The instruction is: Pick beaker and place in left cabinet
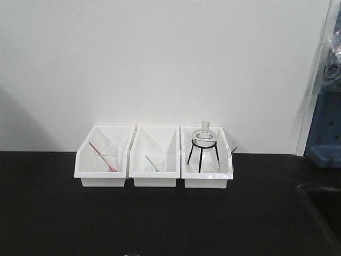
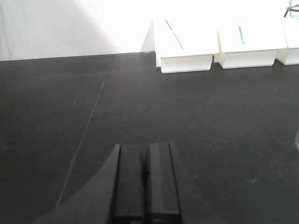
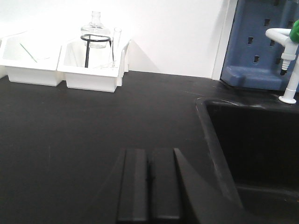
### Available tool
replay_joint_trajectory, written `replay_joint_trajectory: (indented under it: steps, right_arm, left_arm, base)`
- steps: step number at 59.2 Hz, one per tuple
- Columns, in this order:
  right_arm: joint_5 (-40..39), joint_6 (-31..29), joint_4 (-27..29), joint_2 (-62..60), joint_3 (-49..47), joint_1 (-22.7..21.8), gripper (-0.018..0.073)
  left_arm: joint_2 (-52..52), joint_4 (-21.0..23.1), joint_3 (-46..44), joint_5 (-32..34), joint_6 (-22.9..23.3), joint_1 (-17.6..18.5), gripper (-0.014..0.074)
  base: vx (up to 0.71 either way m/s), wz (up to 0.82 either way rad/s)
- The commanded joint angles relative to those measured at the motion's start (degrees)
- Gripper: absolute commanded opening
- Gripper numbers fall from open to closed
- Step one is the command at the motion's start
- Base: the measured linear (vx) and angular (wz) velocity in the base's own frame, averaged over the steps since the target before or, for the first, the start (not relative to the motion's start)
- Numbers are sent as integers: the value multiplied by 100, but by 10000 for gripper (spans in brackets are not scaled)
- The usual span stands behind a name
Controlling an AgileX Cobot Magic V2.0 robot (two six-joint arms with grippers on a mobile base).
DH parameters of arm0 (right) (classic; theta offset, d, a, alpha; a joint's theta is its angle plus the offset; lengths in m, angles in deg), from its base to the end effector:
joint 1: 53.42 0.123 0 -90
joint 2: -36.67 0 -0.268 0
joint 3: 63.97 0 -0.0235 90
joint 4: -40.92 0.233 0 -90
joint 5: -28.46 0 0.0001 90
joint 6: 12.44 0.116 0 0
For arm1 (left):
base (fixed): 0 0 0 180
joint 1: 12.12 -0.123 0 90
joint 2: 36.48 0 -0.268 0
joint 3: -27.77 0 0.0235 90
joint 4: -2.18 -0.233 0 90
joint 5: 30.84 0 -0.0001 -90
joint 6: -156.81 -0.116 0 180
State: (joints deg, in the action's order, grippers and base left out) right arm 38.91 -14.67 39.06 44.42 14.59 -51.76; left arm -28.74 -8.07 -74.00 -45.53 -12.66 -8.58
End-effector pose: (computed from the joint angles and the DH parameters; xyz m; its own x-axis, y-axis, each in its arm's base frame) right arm 0.0806 0.0017 0.1838 -0.1156 -0.0742 -0.9905 -0.0314 0.9970 -0.0710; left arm 0.0793 0.0004 0.1778 -0.1810 0.0006 -0.9835 0.0155 0.9999 -0.0023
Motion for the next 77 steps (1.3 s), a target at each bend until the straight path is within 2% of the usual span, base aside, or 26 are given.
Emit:
replay_joint_trajectory:
  steps: [1, 41, 48, 55, 60, 77]
  right_arm:
    - [-470, -24, -57, -18, 15, 3, -8]
    - [-470, -50, -64, -18, 15, 3, -8]
    - [-493, -419, -459, -18, 15, 3, -8]
    - [-1298, -55, -39, -18, 15, 19, -8]
    - [-1850, -4, 186, -18, 15, 19, -8]
    - [-3403, -21, 224, -18, 9, 19, -8]
  left_arm:
    - [-99, 26, -54, 457, 20, 4, 4]
    - [-99, 26, -54, 457, 20, 4, 4]
    - [-99, 26, -54, 457, 20, 4, 4]
    - [-99, 26, -54, 457, 20, 4, 4]
    - [-99, 26, -54, 457, 20, 4, 4]
    - [-99, 26, -54, 457, 20, 4, 4]
  base:
    - [0, 0]
    - [0, 0]
    - [0, 0]
    - [0, 0]
    - [0, 0]
    - [0, 0]
